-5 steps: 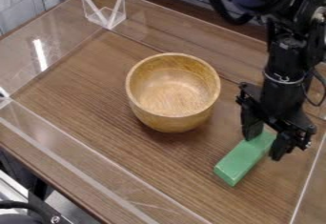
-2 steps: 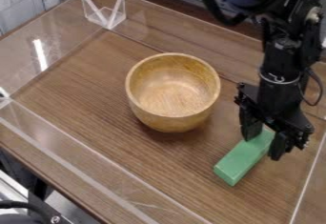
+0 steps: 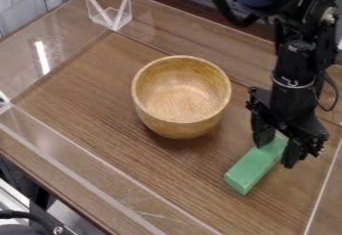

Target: Put the green block in the brown bowl

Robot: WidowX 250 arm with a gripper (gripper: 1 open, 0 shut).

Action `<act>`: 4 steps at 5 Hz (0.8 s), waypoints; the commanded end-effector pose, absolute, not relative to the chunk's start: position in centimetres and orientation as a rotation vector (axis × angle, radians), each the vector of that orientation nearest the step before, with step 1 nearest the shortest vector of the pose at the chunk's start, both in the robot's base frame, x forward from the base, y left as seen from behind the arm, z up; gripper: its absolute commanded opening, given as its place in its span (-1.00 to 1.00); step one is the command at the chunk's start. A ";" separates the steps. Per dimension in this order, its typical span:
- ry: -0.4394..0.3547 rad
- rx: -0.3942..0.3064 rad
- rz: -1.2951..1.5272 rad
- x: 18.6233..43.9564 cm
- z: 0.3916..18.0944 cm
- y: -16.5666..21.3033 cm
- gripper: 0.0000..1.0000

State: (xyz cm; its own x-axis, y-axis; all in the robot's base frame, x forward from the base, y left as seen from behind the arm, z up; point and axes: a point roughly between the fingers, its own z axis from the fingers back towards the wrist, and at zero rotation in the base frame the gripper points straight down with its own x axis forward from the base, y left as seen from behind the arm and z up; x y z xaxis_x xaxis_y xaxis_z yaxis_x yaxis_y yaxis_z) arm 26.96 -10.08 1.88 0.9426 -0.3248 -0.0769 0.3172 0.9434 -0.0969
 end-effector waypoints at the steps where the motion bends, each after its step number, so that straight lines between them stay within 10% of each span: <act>1: 0.227 -0.062 -0.270 23.7 -0.5 -7.7 1.00; 2: 0.234 -0.067 -0.266 23.6 -0.4 -7.7 -1.00; 4: 0.226 -0.073 -0.257 23.6 1.5 -7.7 -1.00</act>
